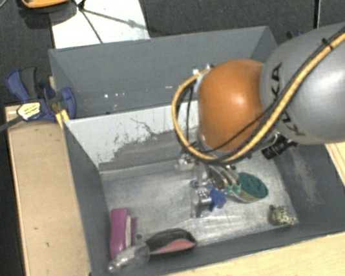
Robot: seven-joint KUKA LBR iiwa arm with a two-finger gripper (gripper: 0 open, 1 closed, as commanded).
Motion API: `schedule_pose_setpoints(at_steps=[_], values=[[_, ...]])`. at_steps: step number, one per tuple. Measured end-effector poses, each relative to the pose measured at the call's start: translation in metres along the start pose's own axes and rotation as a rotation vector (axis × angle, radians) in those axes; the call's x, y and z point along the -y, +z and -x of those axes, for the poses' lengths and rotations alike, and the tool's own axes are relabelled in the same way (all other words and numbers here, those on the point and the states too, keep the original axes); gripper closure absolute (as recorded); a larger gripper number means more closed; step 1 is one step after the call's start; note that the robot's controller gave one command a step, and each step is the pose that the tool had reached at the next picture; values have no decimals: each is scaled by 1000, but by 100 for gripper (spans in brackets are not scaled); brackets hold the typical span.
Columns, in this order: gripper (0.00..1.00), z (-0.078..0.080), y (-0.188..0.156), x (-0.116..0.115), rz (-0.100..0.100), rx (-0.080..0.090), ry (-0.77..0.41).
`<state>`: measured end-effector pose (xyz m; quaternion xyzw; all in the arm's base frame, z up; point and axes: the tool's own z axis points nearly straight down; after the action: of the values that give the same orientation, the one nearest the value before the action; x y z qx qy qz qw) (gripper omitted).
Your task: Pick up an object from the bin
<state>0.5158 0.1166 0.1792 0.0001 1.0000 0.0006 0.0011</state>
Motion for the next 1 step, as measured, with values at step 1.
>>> schedule_pose_setpoints(at_steps=[1], values=[[0,-7,69,95,-5,-6,-47]])
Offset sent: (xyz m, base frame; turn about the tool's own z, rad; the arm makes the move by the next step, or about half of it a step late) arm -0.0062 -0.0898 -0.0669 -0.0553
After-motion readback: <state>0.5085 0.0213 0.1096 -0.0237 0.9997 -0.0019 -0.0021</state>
